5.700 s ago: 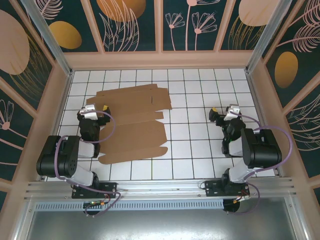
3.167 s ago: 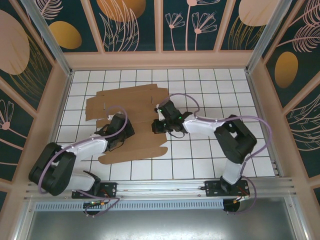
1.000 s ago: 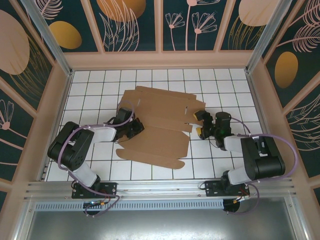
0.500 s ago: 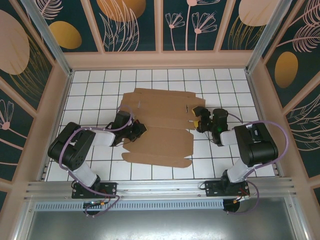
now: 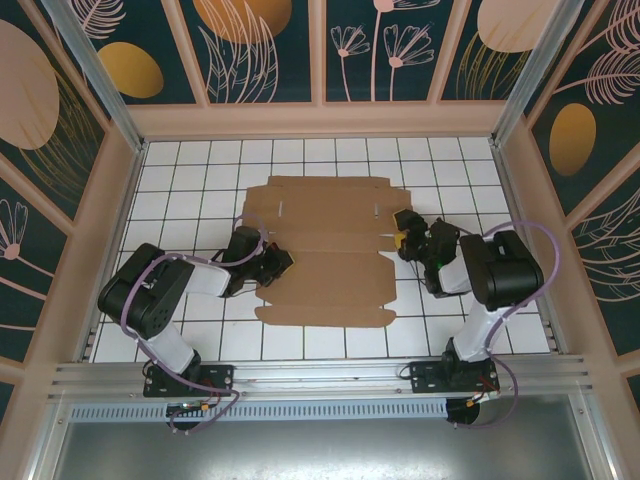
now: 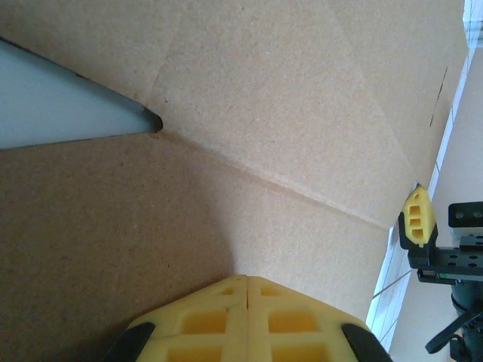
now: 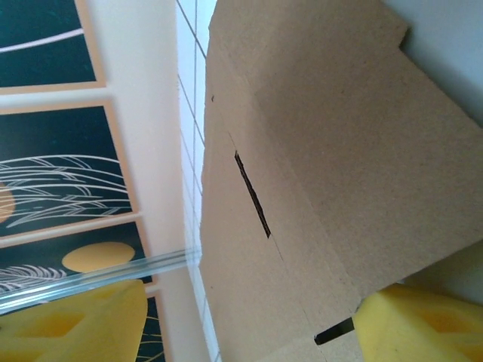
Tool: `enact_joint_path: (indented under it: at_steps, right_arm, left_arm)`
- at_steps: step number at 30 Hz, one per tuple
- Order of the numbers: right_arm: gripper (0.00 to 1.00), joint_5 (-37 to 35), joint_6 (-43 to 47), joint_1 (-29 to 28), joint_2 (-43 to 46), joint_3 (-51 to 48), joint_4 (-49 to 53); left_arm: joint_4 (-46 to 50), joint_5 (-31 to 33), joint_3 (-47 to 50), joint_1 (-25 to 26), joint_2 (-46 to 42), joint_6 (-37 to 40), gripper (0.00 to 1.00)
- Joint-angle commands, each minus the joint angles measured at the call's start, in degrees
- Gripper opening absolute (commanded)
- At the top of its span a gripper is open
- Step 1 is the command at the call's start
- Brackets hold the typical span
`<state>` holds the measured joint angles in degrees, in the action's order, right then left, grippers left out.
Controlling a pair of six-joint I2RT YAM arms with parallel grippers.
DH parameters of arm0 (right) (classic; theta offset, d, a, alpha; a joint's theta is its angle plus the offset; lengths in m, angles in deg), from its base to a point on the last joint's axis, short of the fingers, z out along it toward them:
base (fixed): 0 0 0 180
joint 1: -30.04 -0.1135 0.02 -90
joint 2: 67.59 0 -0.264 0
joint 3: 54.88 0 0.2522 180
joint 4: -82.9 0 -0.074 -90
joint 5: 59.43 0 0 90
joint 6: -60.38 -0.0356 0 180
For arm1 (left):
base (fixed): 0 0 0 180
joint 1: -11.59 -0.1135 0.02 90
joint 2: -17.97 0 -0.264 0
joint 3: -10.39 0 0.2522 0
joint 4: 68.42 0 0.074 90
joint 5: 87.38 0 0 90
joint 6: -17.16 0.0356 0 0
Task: Fold the paper box
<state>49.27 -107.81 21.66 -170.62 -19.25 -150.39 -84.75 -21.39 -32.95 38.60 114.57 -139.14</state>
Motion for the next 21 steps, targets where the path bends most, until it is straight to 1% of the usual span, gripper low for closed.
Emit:
enact_joint_path:
  at_steps: [1,2,7,9,10,12,18,21]
  right_arm:
    - [0.68,-3.5,-2.8,0.8,-3.3,-0.2,-10.9]
    - [0.65,-3.8,-3.2,0.8,-4.0,-0.2,-11.9]
    - [0.4,-5.3,-4.9,1.4,-7.0,0.1,-15.1]
    - [0.33,-5.9,-5.4,1.6,-8.0,0.1,-16.2]
    - [0.28,-6.1,-5.6,1.7,-8.3,0.1,-16.4]
    - [0.23,-6.2,-5.3,1.8,-8.9,0.3,-17.1]
    - [0.22,-5.6,-1.7,1.6,-8.1,0.8,-18.6]
    - [0.19,-4.6,1.5,1.7,-6.7,1.1,-18.7]
  left_arm:
    - [0.6,0.8,1.4,0.1,1.2,0.1,0.0]
    - [0.7,0.9,1.6,0.1,1.2,0.1,0.0]
    - [2.4,3.1,2.3,0.1,0.9,0.6,0.0]
    - [3.0,3.5,2.3,0.1,0.7,0.7,0.0]
    - [3.1,3.6,2.3,0.1,0.7,0.7,0.0]
    - [3.3,3.8,2.3,0.1,0.6,0.6,0.0]
    - [2.4,2.2,1.4,0.1,-1.6,-0.1,0.0]
    - [3.9,1.3,-0.4,0.1,-4.8,0.3,0.0]
